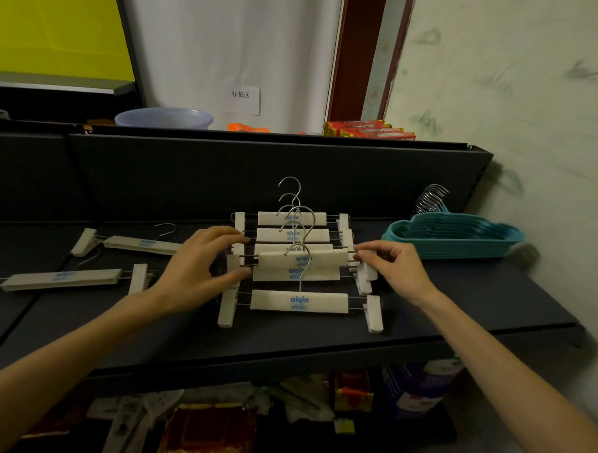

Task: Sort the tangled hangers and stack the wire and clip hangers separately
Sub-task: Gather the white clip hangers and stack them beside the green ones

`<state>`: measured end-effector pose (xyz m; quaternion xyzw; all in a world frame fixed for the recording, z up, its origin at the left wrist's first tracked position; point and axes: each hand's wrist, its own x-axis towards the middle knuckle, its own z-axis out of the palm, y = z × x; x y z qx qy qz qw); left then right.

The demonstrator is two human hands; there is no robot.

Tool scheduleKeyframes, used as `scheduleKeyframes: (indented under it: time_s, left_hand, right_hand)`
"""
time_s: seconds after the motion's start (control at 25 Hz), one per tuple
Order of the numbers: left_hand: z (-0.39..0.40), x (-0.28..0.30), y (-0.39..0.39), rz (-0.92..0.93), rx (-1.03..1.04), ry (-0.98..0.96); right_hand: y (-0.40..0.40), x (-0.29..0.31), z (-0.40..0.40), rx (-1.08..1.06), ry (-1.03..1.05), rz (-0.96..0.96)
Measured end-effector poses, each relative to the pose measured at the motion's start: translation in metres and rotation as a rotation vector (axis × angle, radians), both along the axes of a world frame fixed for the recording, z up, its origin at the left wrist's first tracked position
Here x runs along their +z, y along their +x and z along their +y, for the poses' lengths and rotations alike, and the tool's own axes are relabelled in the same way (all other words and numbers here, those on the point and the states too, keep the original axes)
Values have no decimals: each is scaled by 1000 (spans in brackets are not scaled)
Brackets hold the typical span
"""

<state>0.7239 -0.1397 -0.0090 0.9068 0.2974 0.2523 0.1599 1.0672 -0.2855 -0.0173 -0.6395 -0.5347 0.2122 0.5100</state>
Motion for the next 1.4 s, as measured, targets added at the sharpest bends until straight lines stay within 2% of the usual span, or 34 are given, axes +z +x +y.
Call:
scheduleKeyframes:
  time_s: [0.12,0.2,0.44,0.56,0.64,0.76,1.2,1.4]
  left_hand:
    - [-12,-3,4,302,-141,76]
    - [-15,-13,7,391,-129,139]
    - [-22,-22,12,289,-35,233]
    - [-23,-25,17,276,9,254]
    - [-22,-26,18,273,22,250]
    - [-21,-29,19,265,22,256]
    - [-27,-29,18,247,19,261]
    - [-26,-26,16,248,3,222]
  right_hand:
    - [-4,-3,-3,-36,30,-23]
    - [-6,-5,-4,-49,31,-50]
    - [-7,-7,-13,47,-64,-119]
    - [-7,-4,-24,123,-126,-285]
    - [-5,-6,-29,151,-176,-464]
    - [1,-13,-33,118,-142,-659]
    - [-4,-20,-33,31,-68,-676]
    - [-6,-24,-34,-35,4,-783]
